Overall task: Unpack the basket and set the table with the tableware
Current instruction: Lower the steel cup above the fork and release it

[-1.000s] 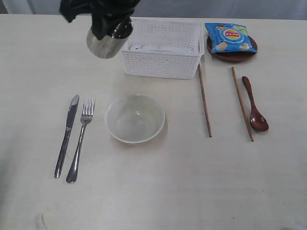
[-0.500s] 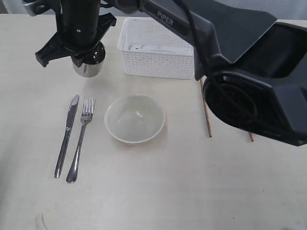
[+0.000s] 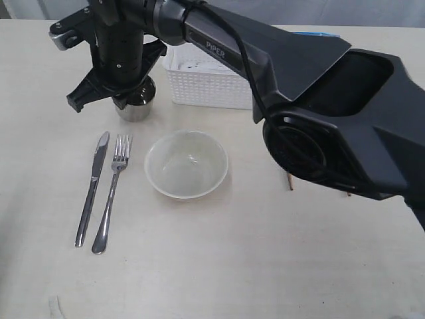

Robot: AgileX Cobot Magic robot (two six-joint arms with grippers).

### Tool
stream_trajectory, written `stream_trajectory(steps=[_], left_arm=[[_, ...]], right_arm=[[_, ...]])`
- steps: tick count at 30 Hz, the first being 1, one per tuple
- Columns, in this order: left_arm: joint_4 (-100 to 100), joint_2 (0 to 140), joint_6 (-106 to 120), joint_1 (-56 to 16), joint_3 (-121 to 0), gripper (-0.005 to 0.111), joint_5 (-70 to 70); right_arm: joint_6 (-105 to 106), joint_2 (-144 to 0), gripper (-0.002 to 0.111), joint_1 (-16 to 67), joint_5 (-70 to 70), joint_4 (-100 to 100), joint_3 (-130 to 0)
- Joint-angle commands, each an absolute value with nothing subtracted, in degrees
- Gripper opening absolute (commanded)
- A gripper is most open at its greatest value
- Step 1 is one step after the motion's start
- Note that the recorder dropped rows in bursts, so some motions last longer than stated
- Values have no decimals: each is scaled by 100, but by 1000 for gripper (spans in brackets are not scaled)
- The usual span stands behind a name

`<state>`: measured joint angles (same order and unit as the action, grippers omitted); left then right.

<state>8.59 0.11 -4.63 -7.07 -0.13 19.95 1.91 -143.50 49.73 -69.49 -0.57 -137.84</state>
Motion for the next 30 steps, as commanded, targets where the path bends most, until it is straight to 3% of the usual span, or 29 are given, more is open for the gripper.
stream_trajectory(steps=[1,5,24,30], left_arm=[[853,0,-476,-736,0,0,1992],[853,0,-476,-736,0,0,1992],[853,0,-476,-736,0,0,1992],[853,0,-476,-736,0,0,1992]], right_arm=[[297,-14299,10,4930,-6648,0,-13836],[297,-14299,33,4930,-6622,0,-13836],[273,-14276,29,4925,-6174,-348,-13836],[273,-13723,29,4940,-6590,-260,-13849]])
